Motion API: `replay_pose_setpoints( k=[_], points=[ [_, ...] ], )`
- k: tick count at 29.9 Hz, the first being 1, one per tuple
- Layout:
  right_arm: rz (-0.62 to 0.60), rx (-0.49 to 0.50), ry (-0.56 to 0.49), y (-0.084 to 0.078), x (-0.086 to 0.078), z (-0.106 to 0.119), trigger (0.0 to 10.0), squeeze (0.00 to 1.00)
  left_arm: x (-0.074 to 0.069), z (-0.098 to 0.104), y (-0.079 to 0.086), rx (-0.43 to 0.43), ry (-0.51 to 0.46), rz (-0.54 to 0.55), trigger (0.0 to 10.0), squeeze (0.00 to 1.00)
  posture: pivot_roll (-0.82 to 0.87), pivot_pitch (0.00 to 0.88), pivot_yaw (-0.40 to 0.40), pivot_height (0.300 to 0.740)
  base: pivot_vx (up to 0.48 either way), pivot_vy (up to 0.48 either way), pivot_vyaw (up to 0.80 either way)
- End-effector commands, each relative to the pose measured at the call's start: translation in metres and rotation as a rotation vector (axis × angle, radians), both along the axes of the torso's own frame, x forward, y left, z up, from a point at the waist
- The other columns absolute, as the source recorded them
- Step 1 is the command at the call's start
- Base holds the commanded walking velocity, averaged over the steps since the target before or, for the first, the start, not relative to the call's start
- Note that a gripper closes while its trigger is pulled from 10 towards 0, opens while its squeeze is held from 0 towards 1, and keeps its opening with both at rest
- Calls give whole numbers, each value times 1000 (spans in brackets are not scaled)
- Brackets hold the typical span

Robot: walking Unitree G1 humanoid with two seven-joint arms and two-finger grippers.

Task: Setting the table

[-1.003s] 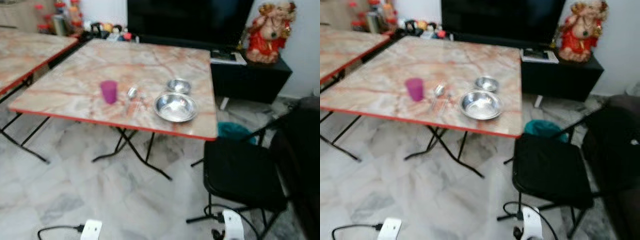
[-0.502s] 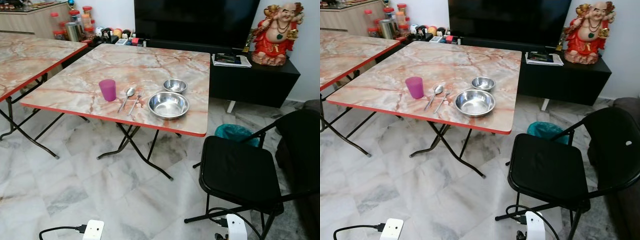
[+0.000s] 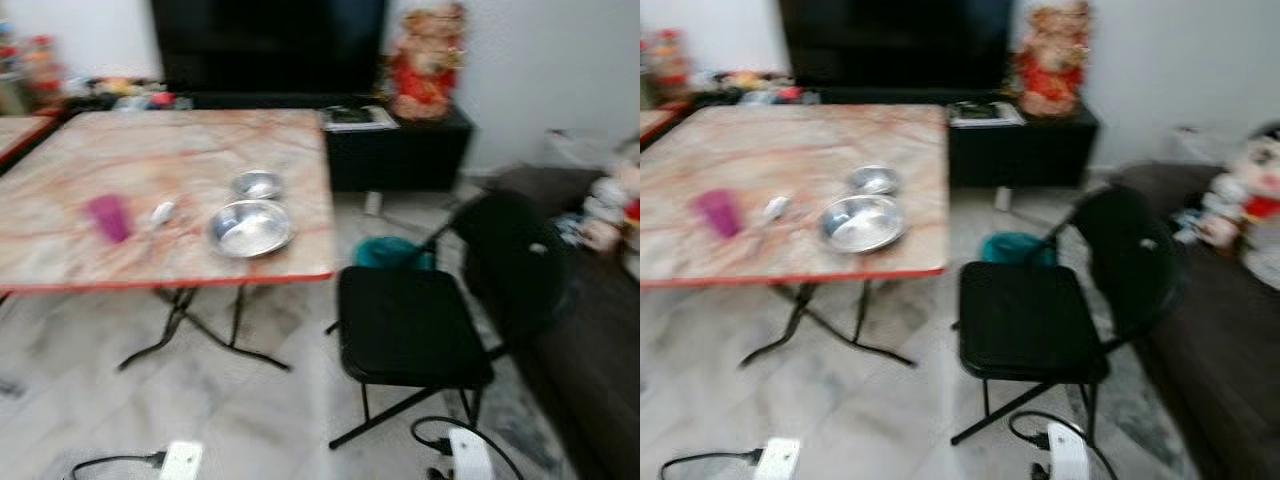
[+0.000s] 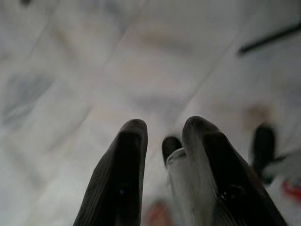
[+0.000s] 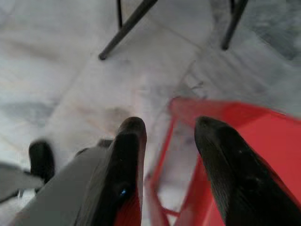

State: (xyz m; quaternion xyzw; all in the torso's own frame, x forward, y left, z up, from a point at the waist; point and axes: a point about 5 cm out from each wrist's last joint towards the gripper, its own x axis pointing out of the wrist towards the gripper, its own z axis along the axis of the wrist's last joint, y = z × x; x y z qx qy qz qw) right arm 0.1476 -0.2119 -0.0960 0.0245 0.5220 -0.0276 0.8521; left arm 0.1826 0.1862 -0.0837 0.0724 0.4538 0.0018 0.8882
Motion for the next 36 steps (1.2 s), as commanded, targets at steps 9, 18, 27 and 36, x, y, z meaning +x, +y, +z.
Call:
replay_pose_setpoints(
  k=[9,18,27,36],
  points=[
    [24,31,-63,12,20,6,10000,0,-17,-5,20,82,55,32,10000,0,66,0,-61,740,112,0,0],
    [32,29,-61,12,21,7,10000,0,-15,6,58,162,-32,336,10000,0,75,0,-62,740,0,0,0],
    [35,24,-61,11,21,7,10000,0,17,42,83,217,-339,401,10000,0,85,0,-66,740,0,0,0],
    [63,19,-54,10,20,7,10000,0,43,107,88,285,-701,332,10000,0,87,0,-71,740,0,0,0]
  ],
)
